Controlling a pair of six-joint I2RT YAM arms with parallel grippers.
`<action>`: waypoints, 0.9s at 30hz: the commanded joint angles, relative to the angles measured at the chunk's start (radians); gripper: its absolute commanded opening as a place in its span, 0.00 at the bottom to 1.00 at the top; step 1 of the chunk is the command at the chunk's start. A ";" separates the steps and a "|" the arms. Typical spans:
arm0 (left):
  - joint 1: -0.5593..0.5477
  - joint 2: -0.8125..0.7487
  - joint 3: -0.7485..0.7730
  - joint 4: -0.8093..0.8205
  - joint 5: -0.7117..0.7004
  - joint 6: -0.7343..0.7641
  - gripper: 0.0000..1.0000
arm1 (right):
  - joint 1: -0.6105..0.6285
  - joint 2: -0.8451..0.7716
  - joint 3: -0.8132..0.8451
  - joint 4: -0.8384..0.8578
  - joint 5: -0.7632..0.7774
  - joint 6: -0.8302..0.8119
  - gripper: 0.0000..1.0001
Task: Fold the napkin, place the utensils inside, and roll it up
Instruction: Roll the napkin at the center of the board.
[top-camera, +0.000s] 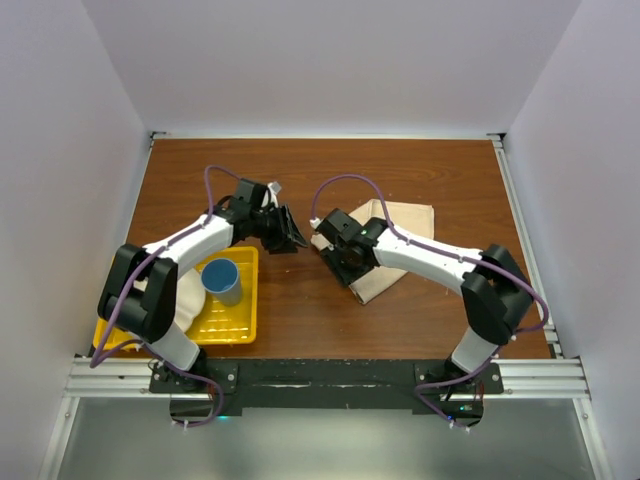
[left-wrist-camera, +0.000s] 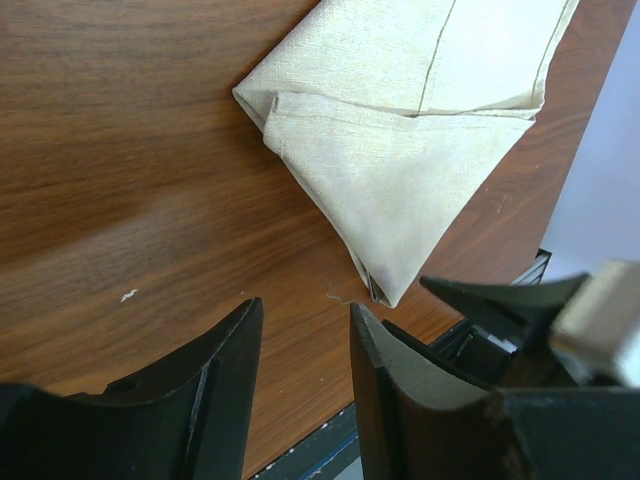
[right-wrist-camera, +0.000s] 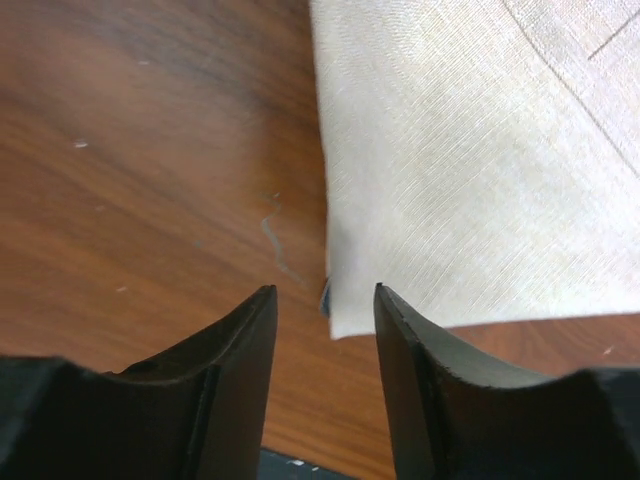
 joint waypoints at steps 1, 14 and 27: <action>0.008 0.012 0.006 0.044 0.039 0.018 0.44 | 0.037 -0.039 -0.016 -0.015 -0.065 0.064 0.30; 0.008 0.008 0.027 0.009 0.031 0.039 0.43 | 0.109 0.027 -0.116 0.030 -0.007 0.052 0.00; 0.008 -0.006 0.018 0.001 0.030 0.045 0.43 | 0.117 0.082 -0.124 0.044 0.074 0.070 0.00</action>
